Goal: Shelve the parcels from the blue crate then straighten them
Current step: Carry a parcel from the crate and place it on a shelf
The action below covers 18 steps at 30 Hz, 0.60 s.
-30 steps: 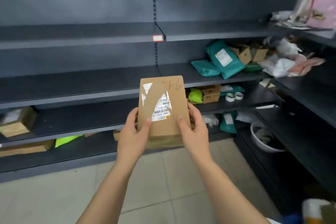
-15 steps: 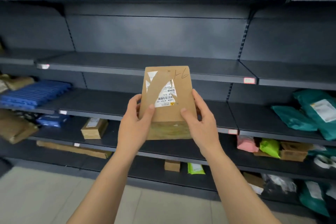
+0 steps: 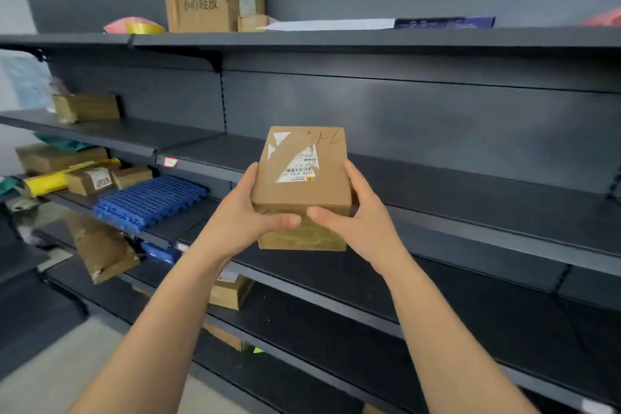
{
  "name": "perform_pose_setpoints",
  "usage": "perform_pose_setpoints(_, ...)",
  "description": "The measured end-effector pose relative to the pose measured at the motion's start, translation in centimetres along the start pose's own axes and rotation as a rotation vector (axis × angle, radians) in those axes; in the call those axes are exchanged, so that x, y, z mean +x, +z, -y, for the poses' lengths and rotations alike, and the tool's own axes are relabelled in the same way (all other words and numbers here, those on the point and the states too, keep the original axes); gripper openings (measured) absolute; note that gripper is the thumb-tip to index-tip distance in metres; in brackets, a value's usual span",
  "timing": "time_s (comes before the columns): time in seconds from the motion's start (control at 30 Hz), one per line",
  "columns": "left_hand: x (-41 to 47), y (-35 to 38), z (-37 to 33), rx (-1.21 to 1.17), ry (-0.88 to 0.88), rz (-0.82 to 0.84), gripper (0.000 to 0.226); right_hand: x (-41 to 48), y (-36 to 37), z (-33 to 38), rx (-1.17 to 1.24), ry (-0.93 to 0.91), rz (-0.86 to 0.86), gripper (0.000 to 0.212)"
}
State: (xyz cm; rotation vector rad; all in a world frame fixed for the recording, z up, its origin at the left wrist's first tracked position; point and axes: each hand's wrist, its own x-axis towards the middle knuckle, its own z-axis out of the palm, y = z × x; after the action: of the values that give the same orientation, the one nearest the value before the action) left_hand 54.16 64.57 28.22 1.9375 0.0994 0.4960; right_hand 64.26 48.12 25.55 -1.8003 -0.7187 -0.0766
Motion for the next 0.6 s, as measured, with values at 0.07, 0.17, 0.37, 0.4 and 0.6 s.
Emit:
perform_pose_setpoints(0.07,2.6,-2.1,1.5,-0.008,-0.006,-0.045,0.067,3.2,1.9,0.1,0.0,-0.012,0.024,0.103)
perform_pose_setpoints(0.17,6.5,-5.3,3.7,0.009,-0.001,-0.089,0.065,7.8,5.2,0.2,-0.01,-0.02,0.048,0.104)
perform_pose_setpoints(0.37,15.0,-12.2,7.9,0.025,0.035,-0.084,0.066,16.8,12.2,0.0,0.023,-0.036,0.023,0.104)
perform_pose_setpoints(0.4,16.4,-13.4,8.6,0.029,0.037,-0.078,0.066,18.3,13.4,0.0,0.035,-0.035,0.01,0.103)
perform_pose_setpoints(0.6,24.7,-19.9,12.3,0.115,0.03,-0.033,0.084,25.8,19.6,0.2,0.037,0.001,-0.049,0.096)
